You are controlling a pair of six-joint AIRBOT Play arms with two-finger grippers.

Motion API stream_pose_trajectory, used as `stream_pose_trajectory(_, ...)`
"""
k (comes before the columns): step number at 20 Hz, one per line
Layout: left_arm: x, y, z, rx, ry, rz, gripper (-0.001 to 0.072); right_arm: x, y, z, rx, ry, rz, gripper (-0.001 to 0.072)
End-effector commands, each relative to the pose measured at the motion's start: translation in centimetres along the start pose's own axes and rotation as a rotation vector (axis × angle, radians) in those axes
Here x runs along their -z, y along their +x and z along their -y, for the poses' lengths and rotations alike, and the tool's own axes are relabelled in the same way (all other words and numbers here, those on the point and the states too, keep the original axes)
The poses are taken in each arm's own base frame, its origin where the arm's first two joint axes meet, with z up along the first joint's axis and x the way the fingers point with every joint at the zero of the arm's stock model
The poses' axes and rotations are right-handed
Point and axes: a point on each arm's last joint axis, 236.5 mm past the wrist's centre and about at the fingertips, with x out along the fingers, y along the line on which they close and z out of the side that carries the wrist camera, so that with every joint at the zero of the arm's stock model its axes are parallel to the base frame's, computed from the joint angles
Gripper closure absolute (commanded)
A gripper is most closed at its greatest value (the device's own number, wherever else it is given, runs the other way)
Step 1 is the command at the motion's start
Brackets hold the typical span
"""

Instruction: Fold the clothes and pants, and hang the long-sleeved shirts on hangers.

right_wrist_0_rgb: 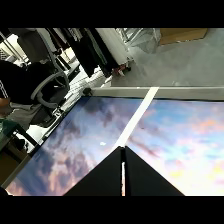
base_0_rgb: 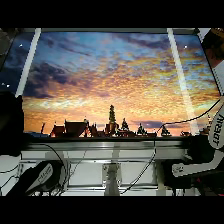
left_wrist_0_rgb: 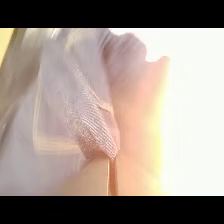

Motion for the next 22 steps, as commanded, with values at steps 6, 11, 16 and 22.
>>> stream_pose_trajectory(6, -13.3, -23.3, 15.3, 0.437, 0.208, 0.551, 0.0701, 2.1, -1.6, -0.9, -0.021, 0.103, -0.116, 0.0694)
stream_pose_trajectory(11, -10.2, -32.8, 21.6, 0.713, 0.328, 0.613, 0.0701, 1.2, -6.4, 2.5, 0.089, 0.145, -0.143, 0.0694)
stream_pose_trajectory(16, -9.7, -42.7, 27.7, 1.131, 0.209, 0.721, 0.0703, -1.7, -11.4, 5.6, 0.221, 0.127, -0.07, 0.0694)
stream_pose_trajectory(22, -12.9, -50.4, 31.4, 1.462, -0.001, 0.755, 0.0703, 0.4, -15.2, 10.4, 0.42, 0.14, -0.162, 0.0693)
